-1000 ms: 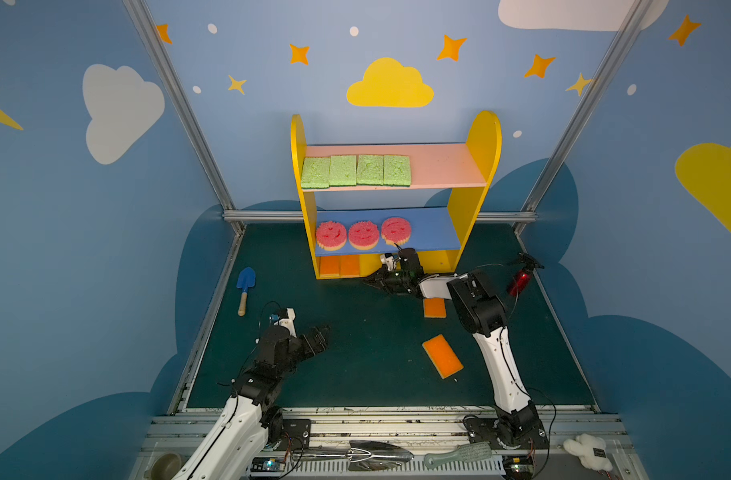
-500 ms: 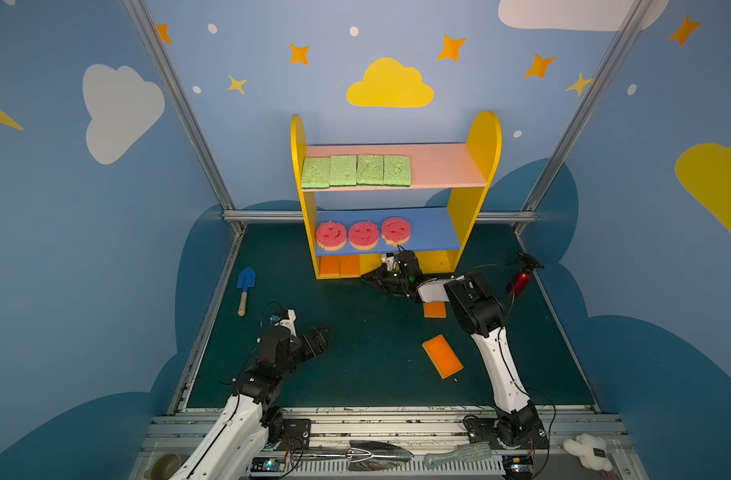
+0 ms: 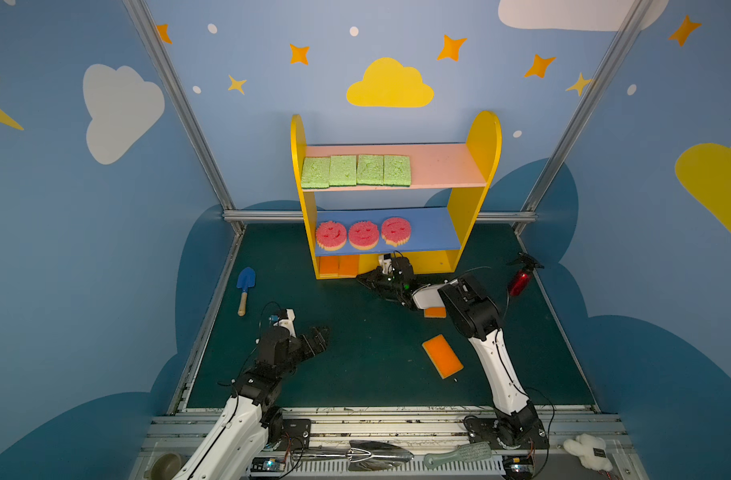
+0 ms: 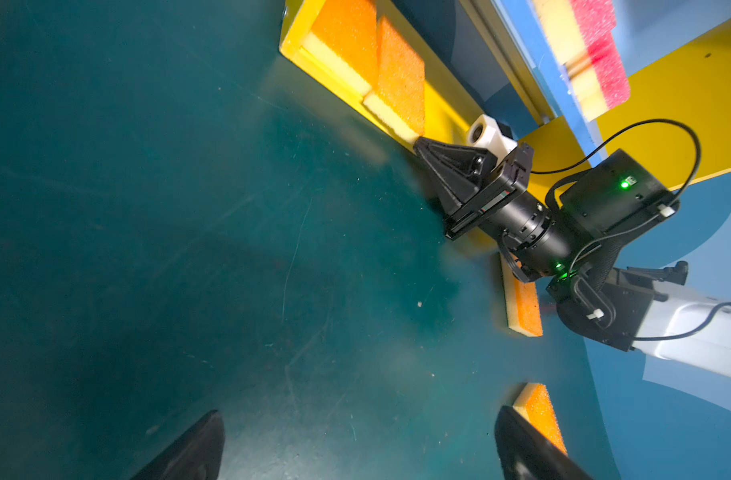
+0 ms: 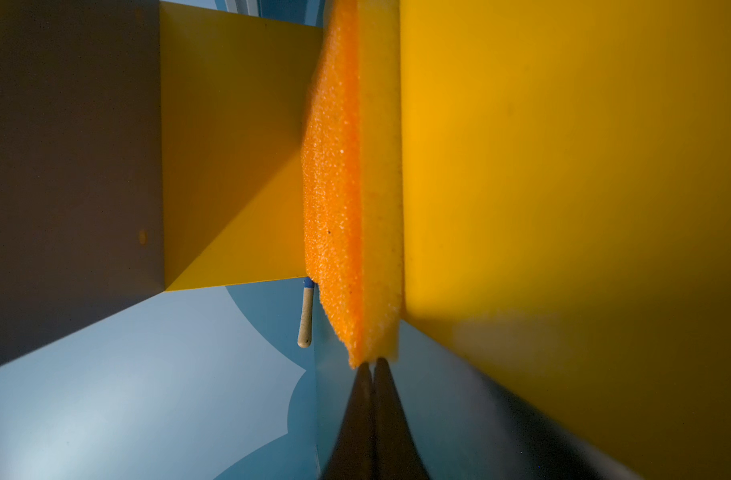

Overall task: Place and organize the cleaning sponges onto the shelf
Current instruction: 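Stand the sponge upright beside the first orange sponge at the shelf base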

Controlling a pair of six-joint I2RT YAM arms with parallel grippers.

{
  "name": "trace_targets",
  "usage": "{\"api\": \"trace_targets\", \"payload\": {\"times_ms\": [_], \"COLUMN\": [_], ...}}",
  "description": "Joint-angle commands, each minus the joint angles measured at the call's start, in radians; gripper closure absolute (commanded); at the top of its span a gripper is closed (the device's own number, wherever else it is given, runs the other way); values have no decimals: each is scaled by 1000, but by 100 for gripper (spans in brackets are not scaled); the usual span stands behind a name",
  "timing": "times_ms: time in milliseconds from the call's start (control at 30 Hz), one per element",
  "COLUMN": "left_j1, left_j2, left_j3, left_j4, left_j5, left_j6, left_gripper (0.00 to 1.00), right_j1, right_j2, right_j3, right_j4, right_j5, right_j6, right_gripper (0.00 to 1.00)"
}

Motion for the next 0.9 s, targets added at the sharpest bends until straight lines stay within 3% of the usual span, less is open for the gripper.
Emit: {"api": "trace_targets", "payload": {"times_ms": [0,300,600,867], "left_j1": [4,4,4,4], "left_j2": [-12,-22,-33,-42], "left_j3": [-7,-9,-13,-12], "left_j4": [-19,-31,-32,-40], "left_j5": [-7,-8,-6,-6], "left_j6": [13,14,8,8], "left_gripper": [0,0,0,0], "right_j1": [13,13,15,35], "right_j2": [27,-1,-73,-45], "right_j3": [-8,-33,-165,-101], "right_j4": [-122,-159,-113,-117], "right_j5": [29,51,93,75], "right_j6": [-24,-50,-52,-43], "right_gripper": [100,100,100,100]}}
